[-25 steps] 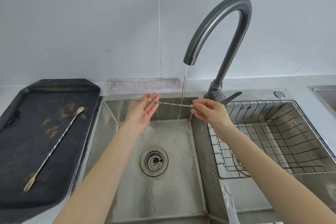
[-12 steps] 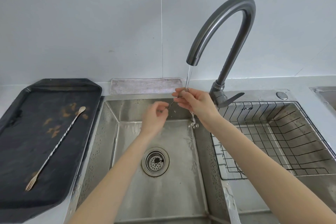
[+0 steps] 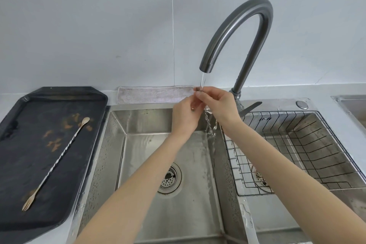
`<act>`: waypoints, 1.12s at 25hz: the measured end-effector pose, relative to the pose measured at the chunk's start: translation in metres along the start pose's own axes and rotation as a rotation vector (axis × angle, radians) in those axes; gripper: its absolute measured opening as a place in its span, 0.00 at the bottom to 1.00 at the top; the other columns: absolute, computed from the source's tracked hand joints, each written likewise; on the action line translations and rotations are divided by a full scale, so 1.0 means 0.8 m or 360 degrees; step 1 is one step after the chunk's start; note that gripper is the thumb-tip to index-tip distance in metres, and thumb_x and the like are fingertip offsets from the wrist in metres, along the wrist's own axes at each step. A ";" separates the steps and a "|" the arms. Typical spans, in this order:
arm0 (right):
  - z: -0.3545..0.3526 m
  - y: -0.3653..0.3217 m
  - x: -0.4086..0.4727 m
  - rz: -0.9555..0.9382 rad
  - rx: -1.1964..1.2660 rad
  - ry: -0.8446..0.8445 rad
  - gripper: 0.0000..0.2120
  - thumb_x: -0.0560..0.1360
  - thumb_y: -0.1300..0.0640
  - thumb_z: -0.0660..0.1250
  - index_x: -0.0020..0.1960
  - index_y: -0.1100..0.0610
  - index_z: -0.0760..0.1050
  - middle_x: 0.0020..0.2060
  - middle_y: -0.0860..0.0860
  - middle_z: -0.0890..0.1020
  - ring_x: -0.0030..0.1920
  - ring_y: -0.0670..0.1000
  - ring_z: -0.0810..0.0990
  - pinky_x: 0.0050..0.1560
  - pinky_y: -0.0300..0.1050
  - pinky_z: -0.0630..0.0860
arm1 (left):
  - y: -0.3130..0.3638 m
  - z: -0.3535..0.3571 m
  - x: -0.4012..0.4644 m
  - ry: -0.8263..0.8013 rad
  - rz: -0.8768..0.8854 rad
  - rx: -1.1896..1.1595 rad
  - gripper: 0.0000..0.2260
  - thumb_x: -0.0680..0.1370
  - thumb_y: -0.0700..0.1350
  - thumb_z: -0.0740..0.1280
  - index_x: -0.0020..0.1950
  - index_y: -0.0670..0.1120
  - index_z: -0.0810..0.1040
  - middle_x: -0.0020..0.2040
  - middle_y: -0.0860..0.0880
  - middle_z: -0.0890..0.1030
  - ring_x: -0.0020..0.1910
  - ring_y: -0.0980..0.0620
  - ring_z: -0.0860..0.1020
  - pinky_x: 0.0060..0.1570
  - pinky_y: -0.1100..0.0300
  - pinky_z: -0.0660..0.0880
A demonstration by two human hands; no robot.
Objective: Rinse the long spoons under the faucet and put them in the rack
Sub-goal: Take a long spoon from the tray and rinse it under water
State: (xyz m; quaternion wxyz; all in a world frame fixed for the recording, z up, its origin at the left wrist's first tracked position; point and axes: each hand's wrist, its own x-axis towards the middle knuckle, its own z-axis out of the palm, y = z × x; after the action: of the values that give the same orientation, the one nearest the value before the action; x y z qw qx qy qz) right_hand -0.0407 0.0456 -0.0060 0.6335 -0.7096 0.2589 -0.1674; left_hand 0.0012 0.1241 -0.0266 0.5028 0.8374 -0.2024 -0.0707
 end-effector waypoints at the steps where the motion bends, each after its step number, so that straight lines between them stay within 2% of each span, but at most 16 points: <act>1: -0.001 0.000 0.000 -0.0006 -0.0004 -0.0005 0.05 0.72 0.60 0.68 0.47 0.57 0.81 0.33 0.49 0.81 0.40 0.48 0.79 0.50 0.41 0.76 | 0.000 0.000 -0.001 -0.0001 -0.0008 -0.0007 0.11 0.77 0.45 0.65 0.51 0.39 0.81 0.49 0.41 0.84 0.48 0.45 0.80 0.35 0.67 0.65; 2: -0.002 -0.002 0.000 -0.0015 -0.0028 -0.0022 0.06 0.72 0.60 0.69 0.48 0.56 0.81 0.34 0.49 0.82 0.40 0.48 0.79 0.49 0.39 0.76 | -0.002 -0.001 -0.002 -0.0006 -0.0016 -0.0001 0.11 0.77 0.44 0.64 0.51 0.39 0.81 0.50 0.41 0.85 0.47 0.46 0.81 0.35 0.70 0.66; 4: -0.003 -0.004 -0.001 -0.0037 -0.0091 -0.0078 0.07 0.71 0.62 0.69 0.49 0.55 0.80 0.40 0.53 0.83 0.44 0.49 0.79 0.52 0.43 0.76 | -0.007 -0.005 -0.004 -0.0045 -0.0004 0.0013 0.11 0.78 0.44 0.62 0.50 0.39 0.82 0.48 0.40 0.85 0.40 0.52 0.78 0.33 0.78 0.67; 6: -0.005 -0.010 -0.004 -0.0040 -0.0115 -0.0092 0.07 0.72 0.63 0.68 0.43 0.52 0.80 0.45 0.59 0.84 0.44 0.51 0.79 0.51 0.44 0.77 | -0.011 -0.009 -0.003 -0.0112 0.0016 -0.0042 0.11 0.78 0.43 0.62 0.48 0.39 0.82 0.44 0.41 0.85 0.32 0.59 0.74 0.33 0.80 0.67; 9: -0.008 -0.021 -0.003 -0.0061 -0.0136 -0.0031 0.05 0.72 0.59 0.69 0.40 0.51 0.79 0.40 0.57 0.83 0.40 0.49 0.79 0.42 0.32 0.76 | -0.016 -0.015 -0.002 -0.0259 0.0010 -0.0150 0.09 0.77 0.45 0.64 0.48 0.43 0.83 0.38 0.52 0.82 0.32 0.69 0.76 0.37 0.80 0.68; 10: -0.008 -0.024 -0.002 -0.0072 -0.0107 -0.0002 0.04 0.73 0.58 0.68 0.40 0.51 0.80 0.39 0.55 0.83 0.40 0.47 0.79 0.43 0.31 0.76 | -0.018 -0.017 -0.003 -0.0313 0.0011 -0.0152 0.09 0.77 0.46 0.65 0.47 0.44 0.83 0.37 0.53 0.82 0.33 0.70 0.77 0.40 0.79 0.68; 11: -0.009 -0.026 0.000 -0.0080 -0.0054 0.0017 0.04 0.73 0.58 0.68 0.41 0.52 0.81 0.39 0.52 0.83 0.39 0.46 0.79 0.44 0.31 0.76 | -0.022 -0.017 -0.005 -0.0360 0.0003 -0.0150 0.10 0.76 0.48 0.66 0.46 0.44 0.84 0.38 0.52 0.83 0.35 0.68 0.78 0.45 0.74 0.71; 13: -0.011 -0.029 0.001 -0.0091 0.0005 0.0020 0.06 0.74 0.58 0.67 0.47 0.57 0.82 0.36 0.47 0.82 0.36 0.41 0.79 0.44 0.30 0.77 | -0.031 -0.015 -0.008 -0.0378 -0.0032 -0.0141 0.10 0.75 0.48 0.67 0.47 0.44 0.84 0.41 0.46 0.86 0.41 0.56 0.82 0.54 0.59 0.76; 15: -0.010 -0.025 -0.001 -0.0084 -0.0035 -0.0032 0.08 0.74 0.58 0.67 0.50 0.60 0.82 0.36 0.44 0.81 0.33 0.35 0.78 0.41 0.26 0.76 | -0.037 -0.012 -0.009 -0.0365 -0.0069 -0.0157 0.10 0.75 0.48 0.66 0.48 0.44 0.84 0.43 0.44 0.86 0.44 0.50 0.82 0.57 0.54 0.77; 17: -0.008 -0.019 -0.003 -0.0059 -0.0115 -0.0082 0.09 0.73 0.58 0.68 0.51 0.59 0.81 0.35 0.43 0.80 0.31 0.32 0.77 0.39 0.22 0.73 | -0.038 -0.009 -0.010 -0.0406 -0.0061 -0.0121 0.11 0.77 0.49 0.64 0.48 0.45 0.84 0.40 0.44 0.85 0.37 0.51 0.79 0.52 0.57 0.77; 19: -0.010 -0.018 -0.003 -0.0016 -0.0110 -0.0137 0.09 0.72 0.60 0.69 0.52 0.60 0.79 0.36 0.45 0.80 0.36 0.37 0.78 0.40 0.24 0.73 | -0.040 -0.005 -0.012 -0.0451 -0.0003 -0.0029 0.11 0.78 0.48 0.62 0.47 0.46 0.83 0.35 0.44 0.80 0.34 0.51 0.73 0.43 0.58 0.71; 21: -0.012 -0.022 -0.001 -0.0004 -0.0084 -0.0211 0.08 0.72 0.63 0.69 0.51 0.59 0.78 0.36 0.48 0.80 0.39 0.44 0.78 0.44 0.30 0.75 | -0.040 0.000 -0.013 -0.0498 -0.0006 -0.0051 0.11 0.79 0.44 0.60 0.51 0.43 0.82 0.40 0.43 0.82 0.39 0.47 0.78 0.45 0.58 0.73; 23: -0.013 -0.027 0.001 -0.0036 -0.0112 -0.0252 0.05 0.72 0.63 0.69 0.48 0.59 0.79 0.35 0.49 0.81 0.37 0.44 0.79 0.45 0.30 0.77 | -0.038 0.004 -0.010 -0.0534 -0.0060 -0.0176 0.12 0.78 0.43 0.60 0.55 0.42 0.81 0.48 0.43 0.85 0.47 0.46 0.81 0.51 0.59 0.76; 24: -0.012 -0.029 0.003 -0.0053 -0.0111 -0.0241 0.05 0.72 0.63 0.68 0.48 0.60 0.79 0.35 0.49 0.81 0.35 0.42 0.80 0.43 0.29 0.77 | -0.036 0.005 -0.008 -0.0541 -0.0098 -0.0251 0.12 0.78 0.42 0.60 0.56 0.42 0.80 0.50 0.44 0.85 0.47 0.49 0.81 0.51 0.61 0.76; 26: -0.011 -0.031 0.008 -0.0046 -0.0019 -0.0172 0.07 0.73 0.61 0.67 0.49 0.63 0.80 0.35 0.49 0.82 0.31 0.37 0.81 0.41 0.28 0.78 | -0.036 0.007 -0.005 -0.0524 -0.0246 -0.0480 0.11 0.78 0.43 0.63 0.55 0.41 0.81 0.47 0.45 0.86 0.43 0.56 0.81 0.48 0.66 0.77; 28: -0.009 -0.032 0.015 -0.0035 0.0068 -0.0122 0.09 0.75 0.61 0.65 0.52 0.64 0.79 0.36 0.50 0.82 0.30 0.38 0.82 0.39 0.29 0.80 | -0.045 0.007 -0.005 -0.0484 -0.0338 -0.0576 0.10 0.76 0.44 0.66 0.53 0.42 0.82 0.42 0.46 0.85 0.39 0.59 0.81 0.44 0.67 0.78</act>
State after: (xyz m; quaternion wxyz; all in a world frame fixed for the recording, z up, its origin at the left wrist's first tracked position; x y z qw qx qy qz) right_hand -0.0311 0.0345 0.0193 0.6562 -0.7046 0.2229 -0.1525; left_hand 0.0056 0.1358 -0.0613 0.5979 0.7302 -0.1707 -0.2832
